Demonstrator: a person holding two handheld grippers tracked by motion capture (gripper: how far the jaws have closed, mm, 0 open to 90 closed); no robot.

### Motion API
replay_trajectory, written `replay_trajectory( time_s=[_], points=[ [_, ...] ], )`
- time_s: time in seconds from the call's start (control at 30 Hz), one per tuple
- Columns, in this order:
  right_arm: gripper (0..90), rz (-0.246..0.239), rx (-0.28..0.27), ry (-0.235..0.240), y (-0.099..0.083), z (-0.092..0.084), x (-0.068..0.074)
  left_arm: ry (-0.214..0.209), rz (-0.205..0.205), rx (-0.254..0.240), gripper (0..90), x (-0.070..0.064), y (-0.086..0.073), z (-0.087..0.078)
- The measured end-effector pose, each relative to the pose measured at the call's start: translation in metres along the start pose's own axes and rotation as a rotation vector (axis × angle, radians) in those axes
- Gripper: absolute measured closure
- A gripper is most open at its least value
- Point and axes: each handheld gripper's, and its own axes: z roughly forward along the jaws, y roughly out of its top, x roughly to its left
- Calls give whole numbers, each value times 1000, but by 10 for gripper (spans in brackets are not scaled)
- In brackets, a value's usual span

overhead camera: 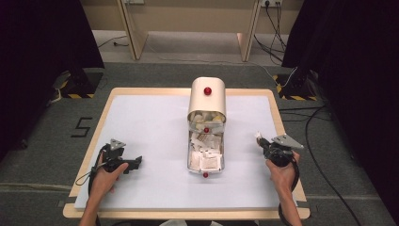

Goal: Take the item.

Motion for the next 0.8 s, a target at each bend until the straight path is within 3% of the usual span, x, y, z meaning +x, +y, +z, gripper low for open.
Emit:
replay_trajectory(
  time_s=[0.8],
  points=[
    [865, 10, 68, -44, -10, 11, -10, 0, 1, 0, 0, 0, 0, 0]
  ],
)
